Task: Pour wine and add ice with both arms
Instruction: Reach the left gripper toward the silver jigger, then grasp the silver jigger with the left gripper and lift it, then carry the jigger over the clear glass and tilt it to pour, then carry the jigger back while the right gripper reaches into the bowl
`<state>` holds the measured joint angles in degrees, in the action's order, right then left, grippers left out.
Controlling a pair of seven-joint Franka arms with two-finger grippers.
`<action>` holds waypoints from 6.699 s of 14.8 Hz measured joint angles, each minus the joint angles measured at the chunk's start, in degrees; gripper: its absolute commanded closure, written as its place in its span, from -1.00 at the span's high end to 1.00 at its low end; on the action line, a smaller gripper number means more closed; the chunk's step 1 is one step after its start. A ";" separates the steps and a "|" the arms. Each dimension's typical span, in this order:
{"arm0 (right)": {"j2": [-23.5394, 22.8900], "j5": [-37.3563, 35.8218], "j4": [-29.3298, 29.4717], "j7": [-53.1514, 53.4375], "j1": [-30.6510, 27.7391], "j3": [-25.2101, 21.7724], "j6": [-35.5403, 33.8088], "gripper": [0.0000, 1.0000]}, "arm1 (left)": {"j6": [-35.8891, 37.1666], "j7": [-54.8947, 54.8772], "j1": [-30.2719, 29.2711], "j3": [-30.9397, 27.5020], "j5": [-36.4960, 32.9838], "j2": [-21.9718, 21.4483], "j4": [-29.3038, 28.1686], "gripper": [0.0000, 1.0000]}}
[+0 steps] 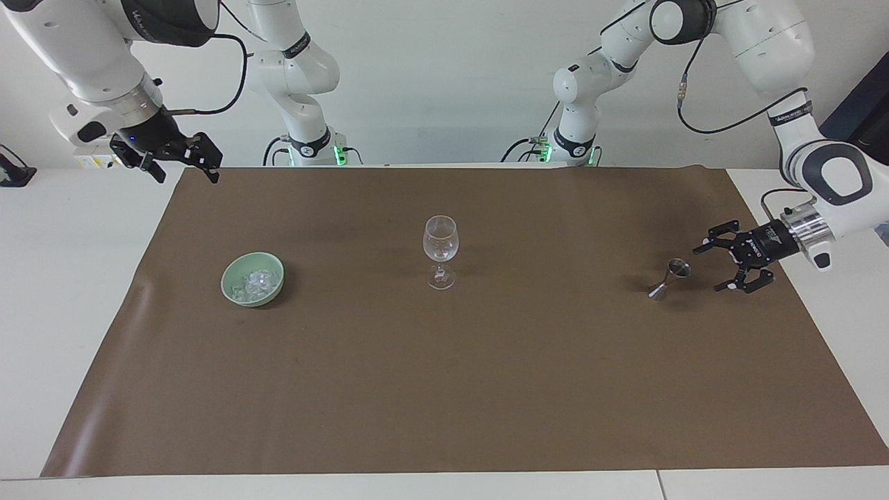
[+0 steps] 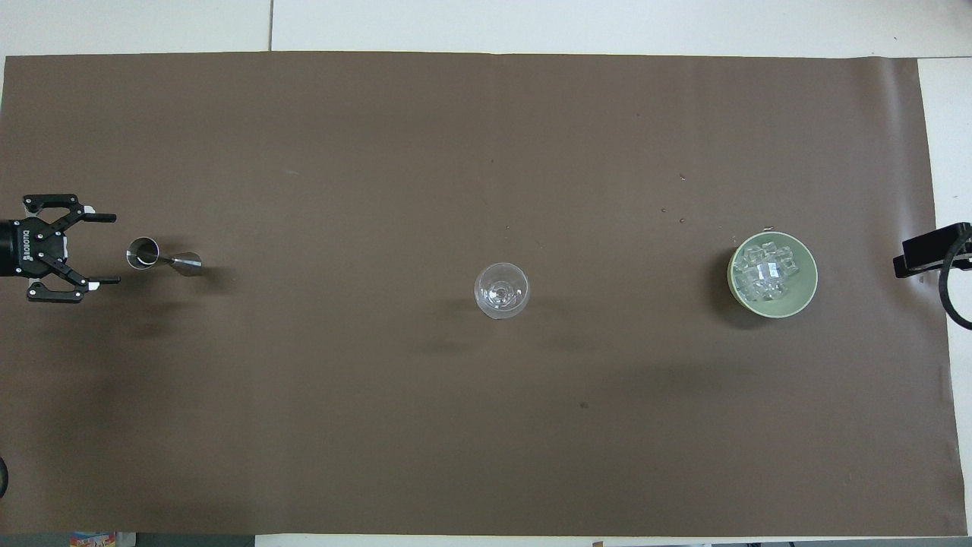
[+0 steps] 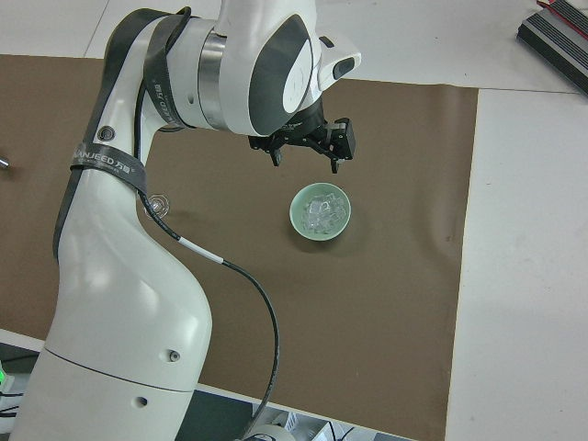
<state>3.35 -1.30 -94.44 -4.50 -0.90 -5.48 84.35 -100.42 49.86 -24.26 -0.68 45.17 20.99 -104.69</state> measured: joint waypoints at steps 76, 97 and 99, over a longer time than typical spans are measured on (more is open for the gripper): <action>0.00 0.00 0.00 0.00 -0.01 -0.02 0.00 1.00 | -27.43 40.20 49.08 1.28 0.73 -21.41 -11.56 -1.00; 0.00 0.00 0.00 0.00 -0.01 -0.02 0.00 1.00 | -32.31 61.26 62.41 1.54 -36.78 -20.51 -11.04 -1.00; 0.00 0.00 0.00 0.00 -0.01 -0.02 0.00 1.00 | -32.21 62.79 62.47 1.54 -39.97 -20.51 -11.03 -1.00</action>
<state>3.35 -1.30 -94.44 -4.50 -0.91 -5.50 84.35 -132.63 112.65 38.21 0.86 5.20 0.47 -115.73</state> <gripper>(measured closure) 0.000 0.784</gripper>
